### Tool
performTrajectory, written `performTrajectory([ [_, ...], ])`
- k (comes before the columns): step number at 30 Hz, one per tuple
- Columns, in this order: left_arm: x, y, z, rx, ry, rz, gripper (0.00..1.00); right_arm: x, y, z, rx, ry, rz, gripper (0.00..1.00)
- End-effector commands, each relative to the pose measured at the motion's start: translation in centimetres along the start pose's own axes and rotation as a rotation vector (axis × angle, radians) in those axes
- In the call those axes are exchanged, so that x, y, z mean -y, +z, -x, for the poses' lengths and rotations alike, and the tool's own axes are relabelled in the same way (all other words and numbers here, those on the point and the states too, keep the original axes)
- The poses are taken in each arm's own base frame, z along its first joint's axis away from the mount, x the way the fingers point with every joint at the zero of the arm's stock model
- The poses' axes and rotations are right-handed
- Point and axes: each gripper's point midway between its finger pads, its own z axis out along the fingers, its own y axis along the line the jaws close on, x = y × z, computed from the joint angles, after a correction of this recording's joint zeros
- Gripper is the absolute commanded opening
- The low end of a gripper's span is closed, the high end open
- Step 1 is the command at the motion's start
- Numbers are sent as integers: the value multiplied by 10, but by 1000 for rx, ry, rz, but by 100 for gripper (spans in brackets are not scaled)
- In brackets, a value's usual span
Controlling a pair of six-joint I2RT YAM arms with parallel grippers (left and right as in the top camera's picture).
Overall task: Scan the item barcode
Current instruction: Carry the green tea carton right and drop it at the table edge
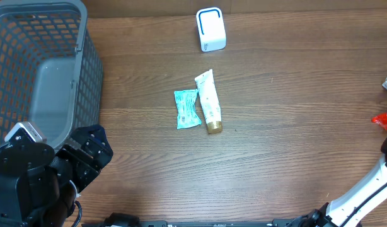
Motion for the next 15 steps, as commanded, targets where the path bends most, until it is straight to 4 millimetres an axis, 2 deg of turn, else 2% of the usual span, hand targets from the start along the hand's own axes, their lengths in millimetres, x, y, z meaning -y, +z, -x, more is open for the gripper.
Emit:
performTrajectory([
  [1, 0, -1, 2, 7, 9, 1, 100, -49, -77, 26, 90, -27, 199, 47],
  [5, 0, -1, 2, 7, 9, 1, 100, -79, -127, 12, 54, -57, 348, 57],
  [9, 0, -1, 2, 7, 9, 1, 99, -119, -169, -35, -127, -94, 572, 67],
  [12, 0, -1, 2, 7, 9, 1, 100, -148, -186, -88, -305, -189, 701, 86],
  [15, 0, -1, 2, 7, 9, 1, 100, -168, -190, -155, -445, -388, 730, 95],
])
